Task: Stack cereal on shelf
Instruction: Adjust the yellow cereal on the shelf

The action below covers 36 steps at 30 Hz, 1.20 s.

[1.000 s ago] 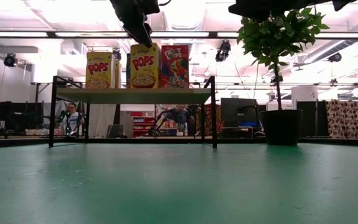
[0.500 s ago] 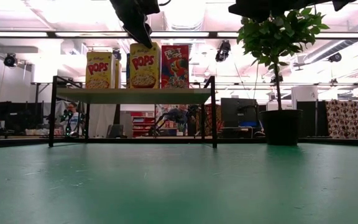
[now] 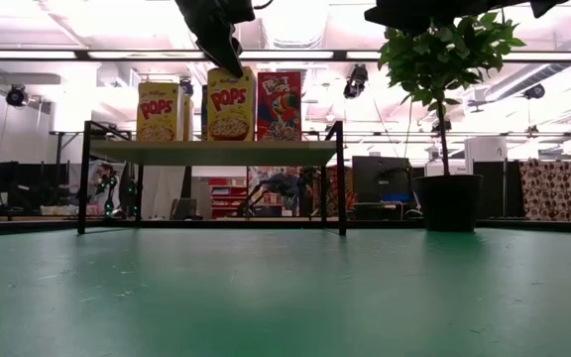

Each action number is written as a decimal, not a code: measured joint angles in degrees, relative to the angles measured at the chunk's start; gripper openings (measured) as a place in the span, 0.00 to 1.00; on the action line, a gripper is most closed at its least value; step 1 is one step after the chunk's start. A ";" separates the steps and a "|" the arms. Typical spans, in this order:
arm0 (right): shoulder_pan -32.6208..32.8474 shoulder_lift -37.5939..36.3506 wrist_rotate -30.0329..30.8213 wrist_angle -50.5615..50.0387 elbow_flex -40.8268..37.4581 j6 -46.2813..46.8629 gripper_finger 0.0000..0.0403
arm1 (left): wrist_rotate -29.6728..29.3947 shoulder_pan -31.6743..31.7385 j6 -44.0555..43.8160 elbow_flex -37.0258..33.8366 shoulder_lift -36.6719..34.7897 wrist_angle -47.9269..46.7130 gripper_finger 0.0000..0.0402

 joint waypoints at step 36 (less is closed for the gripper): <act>0.02 0.01 -0.02 -0.05 0.00 0.48 0.55 | -4.60 0.80 -0.52 0.53 -4.95 -15.41 0.41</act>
